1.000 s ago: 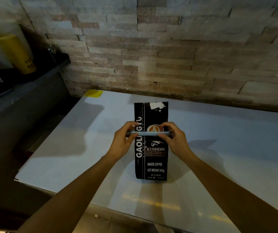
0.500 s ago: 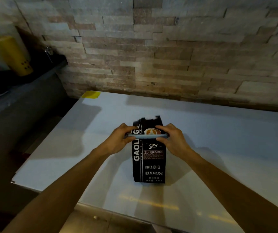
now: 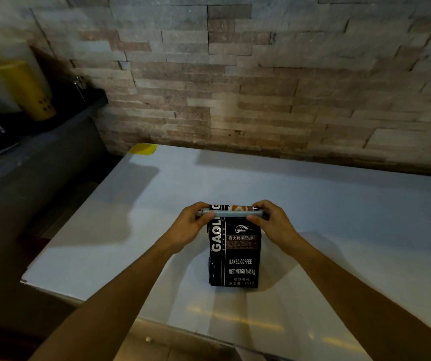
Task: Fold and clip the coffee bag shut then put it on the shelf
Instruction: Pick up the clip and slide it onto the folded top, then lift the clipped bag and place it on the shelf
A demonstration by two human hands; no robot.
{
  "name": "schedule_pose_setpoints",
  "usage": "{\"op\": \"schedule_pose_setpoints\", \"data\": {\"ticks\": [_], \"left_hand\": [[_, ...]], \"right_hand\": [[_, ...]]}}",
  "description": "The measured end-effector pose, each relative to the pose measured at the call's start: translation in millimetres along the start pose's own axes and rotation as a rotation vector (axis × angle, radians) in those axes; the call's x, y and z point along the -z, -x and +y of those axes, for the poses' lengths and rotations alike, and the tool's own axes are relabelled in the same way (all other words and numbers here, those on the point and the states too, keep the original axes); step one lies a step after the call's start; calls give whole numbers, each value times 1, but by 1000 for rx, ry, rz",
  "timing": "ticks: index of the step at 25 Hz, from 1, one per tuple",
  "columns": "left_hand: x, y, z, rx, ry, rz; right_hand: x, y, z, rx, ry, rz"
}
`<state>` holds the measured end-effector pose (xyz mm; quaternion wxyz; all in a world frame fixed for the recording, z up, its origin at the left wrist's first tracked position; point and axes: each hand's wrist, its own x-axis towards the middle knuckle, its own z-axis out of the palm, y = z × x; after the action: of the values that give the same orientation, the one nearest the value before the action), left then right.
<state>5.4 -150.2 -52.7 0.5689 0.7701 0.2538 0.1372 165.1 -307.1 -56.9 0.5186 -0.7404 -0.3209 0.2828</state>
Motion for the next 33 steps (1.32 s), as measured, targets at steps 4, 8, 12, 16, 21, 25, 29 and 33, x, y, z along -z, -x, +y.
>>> {"op": "schedule_pose_setpoints", "data": {"ticks": [4,8,12,16,21,25,29,33], "left_hand": [[-4,1,6,6,247,54],[3,0,27,-28,327,89],[14,-3,61,-89,350,124],[28,-4,106,-169,342,145],[47,-3,164,-276,325,141],[62,-1,205,-325,326,147],[77,4,251,-376,320,195],[92,15,313,-490,320,236]], "right_hand": [[1,0,-8,-4,-232,48],[11,-7,-30,7,-410,61],[25,-13,-64,44,-499,40],[39,-18,-110,126,-484,28],[61,-16,-170,213,-505,-22],[76,-16,-211,209,-525,-52],[93,-11,-260,356,-437,-45],[114,-1,-317,525,-305,-29]]}}
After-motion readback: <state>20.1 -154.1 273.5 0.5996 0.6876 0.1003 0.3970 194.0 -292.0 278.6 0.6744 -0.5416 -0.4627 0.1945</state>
